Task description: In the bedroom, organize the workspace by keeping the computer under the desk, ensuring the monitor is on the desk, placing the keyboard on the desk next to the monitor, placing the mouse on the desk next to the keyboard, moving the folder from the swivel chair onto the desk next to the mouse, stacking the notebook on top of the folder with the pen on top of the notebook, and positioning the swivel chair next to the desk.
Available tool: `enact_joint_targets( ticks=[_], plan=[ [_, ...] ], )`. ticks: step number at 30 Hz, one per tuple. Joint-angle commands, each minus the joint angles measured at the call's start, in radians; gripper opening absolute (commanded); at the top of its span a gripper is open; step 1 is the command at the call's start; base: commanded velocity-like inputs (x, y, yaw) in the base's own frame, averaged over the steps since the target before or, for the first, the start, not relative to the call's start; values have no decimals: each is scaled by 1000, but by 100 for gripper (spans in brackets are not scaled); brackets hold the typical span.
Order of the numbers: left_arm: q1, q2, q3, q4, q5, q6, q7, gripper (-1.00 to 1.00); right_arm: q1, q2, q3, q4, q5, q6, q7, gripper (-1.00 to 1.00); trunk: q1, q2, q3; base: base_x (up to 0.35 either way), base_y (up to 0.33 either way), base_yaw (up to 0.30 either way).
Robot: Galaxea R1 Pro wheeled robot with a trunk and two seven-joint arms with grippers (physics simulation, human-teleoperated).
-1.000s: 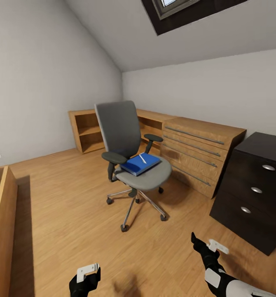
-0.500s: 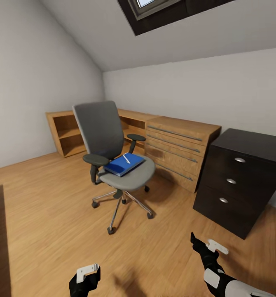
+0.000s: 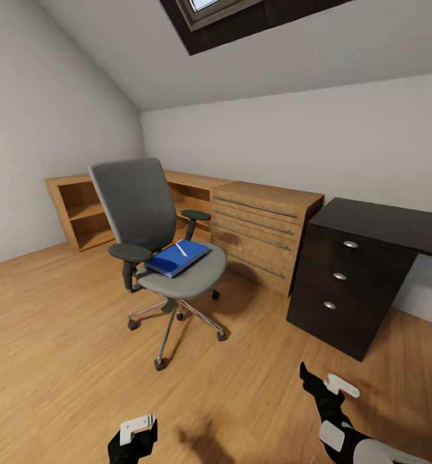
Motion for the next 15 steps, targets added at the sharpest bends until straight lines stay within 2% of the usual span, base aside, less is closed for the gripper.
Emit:
enact_joint_targets(
  ticks=[1, 15],
  plan=[
    [0, 0, -2, 1, 6, -3, 2, 100, 1, 0, -8, 2, -3, -6, 9, 100, 0, 0, -1, 0, 0, -36],
    [0, 0, -2, 1, 6, -3, 2, 100, 22, 0, -7, 2, -2, -22, 11, 100, 0, 0, -1, 0, 0, -8]
  ],
)
